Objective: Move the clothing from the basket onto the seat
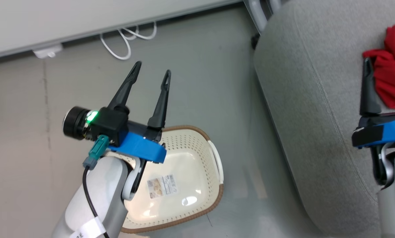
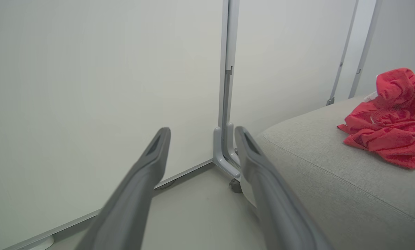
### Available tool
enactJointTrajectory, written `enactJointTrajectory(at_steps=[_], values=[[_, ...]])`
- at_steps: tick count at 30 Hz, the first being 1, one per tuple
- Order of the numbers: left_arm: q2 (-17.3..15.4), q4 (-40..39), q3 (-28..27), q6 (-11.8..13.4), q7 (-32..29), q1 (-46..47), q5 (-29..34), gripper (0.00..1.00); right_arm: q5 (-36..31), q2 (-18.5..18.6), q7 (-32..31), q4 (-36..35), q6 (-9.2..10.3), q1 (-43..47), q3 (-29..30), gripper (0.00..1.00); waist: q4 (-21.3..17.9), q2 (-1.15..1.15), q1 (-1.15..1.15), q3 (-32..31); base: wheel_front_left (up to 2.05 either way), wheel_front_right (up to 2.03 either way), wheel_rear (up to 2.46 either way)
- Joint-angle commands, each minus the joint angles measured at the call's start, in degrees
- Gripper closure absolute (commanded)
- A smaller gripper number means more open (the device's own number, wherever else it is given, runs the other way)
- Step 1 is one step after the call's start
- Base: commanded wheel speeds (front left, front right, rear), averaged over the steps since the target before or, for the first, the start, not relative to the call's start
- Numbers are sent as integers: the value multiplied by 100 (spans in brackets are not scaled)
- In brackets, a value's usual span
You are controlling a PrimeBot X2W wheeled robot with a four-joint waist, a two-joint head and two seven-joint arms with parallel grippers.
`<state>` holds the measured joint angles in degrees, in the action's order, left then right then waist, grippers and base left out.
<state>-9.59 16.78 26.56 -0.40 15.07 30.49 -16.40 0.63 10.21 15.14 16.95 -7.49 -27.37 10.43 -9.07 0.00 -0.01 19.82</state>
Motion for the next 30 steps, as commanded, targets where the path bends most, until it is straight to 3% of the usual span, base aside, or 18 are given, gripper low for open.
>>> enactJointTrajectory(at_steps=[1,6,15,30], values=[[46,-25,-158,-28,14,-187,53,0,46,-33,1,5,-1,143,-82,0,391,0,1,-449,0,0,0],[190,-25,-741,-101,15,-677,257,0,111,-169,0,33,-1,324,-456,0,629,0,1,-828,0,0,0],[491,-54,-1566,-232,14,-1449,540,0,323,-408,1,6,-1,777,-555,0,1006,0,1,-1396,0,0,0],[665,-238,-2307,-436,15,-2408,784,0,504,-652,1,-8,-1,1658,-900,0,1167,0,1,-1929,0,0,0]])
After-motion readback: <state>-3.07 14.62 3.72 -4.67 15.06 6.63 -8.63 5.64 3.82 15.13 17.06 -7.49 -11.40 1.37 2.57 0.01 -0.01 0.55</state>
